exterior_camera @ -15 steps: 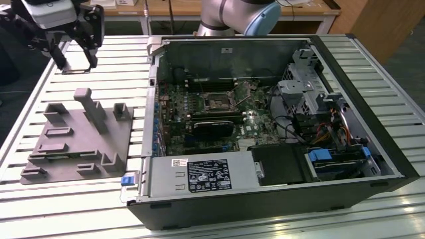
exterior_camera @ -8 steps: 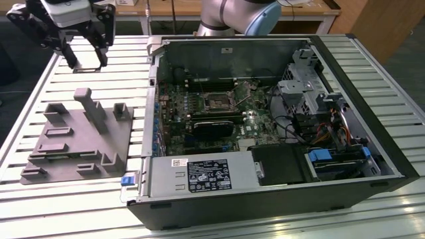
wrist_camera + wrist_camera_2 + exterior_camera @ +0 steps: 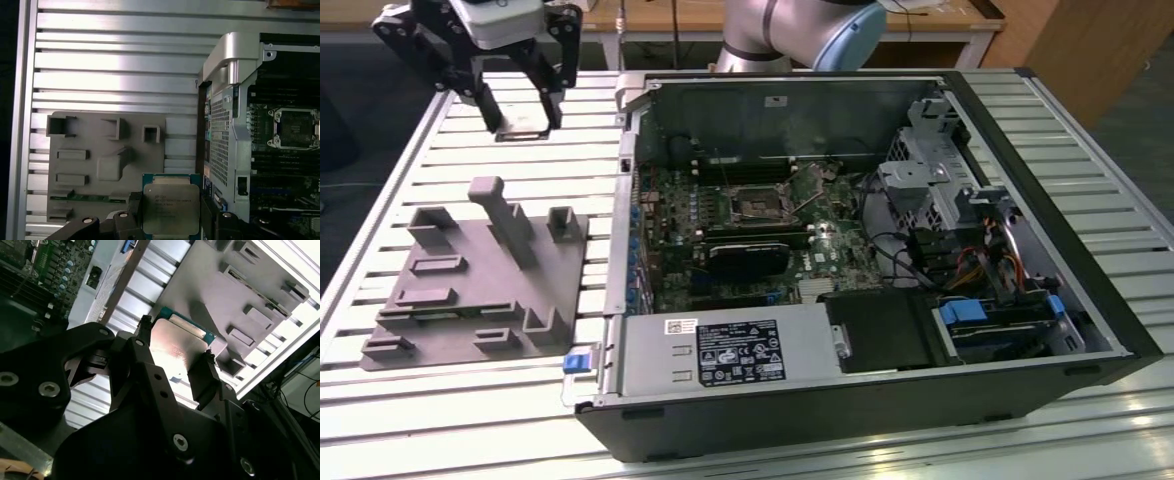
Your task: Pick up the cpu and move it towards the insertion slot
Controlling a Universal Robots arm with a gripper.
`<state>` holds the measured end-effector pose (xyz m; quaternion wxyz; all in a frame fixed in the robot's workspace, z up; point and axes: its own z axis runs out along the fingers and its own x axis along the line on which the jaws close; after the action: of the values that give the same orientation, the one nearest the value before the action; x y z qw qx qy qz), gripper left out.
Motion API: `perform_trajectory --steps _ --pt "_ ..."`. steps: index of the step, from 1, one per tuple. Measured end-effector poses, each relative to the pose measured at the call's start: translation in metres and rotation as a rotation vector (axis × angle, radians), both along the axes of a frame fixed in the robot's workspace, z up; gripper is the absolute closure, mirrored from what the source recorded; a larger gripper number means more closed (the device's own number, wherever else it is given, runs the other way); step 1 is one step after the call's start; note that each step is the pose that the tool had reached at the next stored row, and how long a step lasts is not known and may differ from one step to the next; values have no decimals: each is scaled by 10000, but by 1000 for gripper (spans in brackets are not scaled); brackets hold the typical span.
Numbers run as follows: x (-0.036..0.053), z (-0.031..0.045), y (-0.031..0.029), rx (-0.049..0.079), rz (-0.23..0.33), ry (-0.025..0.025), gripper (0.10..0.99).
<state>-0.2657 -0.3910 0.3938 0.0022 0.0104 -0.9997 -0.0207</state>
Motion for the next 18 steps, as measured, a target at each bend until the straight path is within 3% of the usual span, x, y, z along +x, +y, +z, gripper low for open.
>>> perform_trajectory --steps 18 --pt "465 -3 132 1 0 -1 541"
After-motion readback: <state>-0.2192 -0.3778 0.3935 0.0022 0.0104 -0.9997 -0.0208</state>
